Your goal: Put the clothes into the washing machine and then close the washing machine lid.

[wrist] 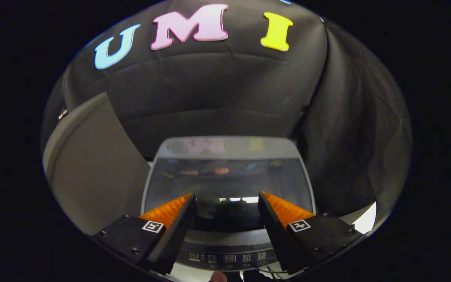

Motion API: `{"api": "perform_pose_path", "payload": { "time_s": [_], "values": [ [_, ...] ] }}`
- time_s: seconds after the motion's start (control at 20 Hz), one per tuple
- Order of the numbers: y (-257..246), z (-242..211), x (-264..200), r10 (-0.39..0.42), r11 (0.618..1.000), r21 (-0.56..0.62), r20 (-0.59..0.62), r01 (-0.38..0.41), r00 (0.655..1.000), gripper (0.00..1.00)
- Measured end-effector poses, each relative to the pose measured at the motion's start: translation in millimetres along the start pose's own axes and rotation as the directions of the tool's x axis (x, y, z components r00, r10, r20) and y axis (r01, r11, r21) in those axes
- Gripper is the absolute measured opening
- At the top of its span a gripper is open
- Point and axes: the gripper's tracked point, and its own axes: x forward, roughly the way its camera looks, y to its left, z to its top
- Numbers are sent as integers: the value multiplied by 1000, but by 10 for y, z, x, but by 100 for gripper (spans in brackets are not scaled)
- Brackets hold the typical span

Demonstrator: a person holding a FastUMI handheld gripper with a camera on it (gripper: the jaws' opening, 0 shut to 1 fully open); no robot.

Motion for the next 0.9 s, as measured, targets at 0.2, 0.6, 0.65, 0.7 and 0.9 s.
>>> {"api": "perform_pose_path", "payload": {
  "time_s": [0.2, 0.6, 0.65, 0.7, 0.9],
  "values": [
    [-12, 1005, -491, 2, 1000, 7, 268, -4, 963, 99],
    [156, 2138, -1602, 47, 998, 5, 603, -62, 797, 98],
    [181, 2195, -1708, 55, 998, 0, 626, -71, 778, 98],
    [212, 2286, -1815, 60, 997, -3, 647, -76, 760, 99],
    [269, 2405, -2028, 74, 995, 1, 684, -102, 725, 98]
  ]
}}
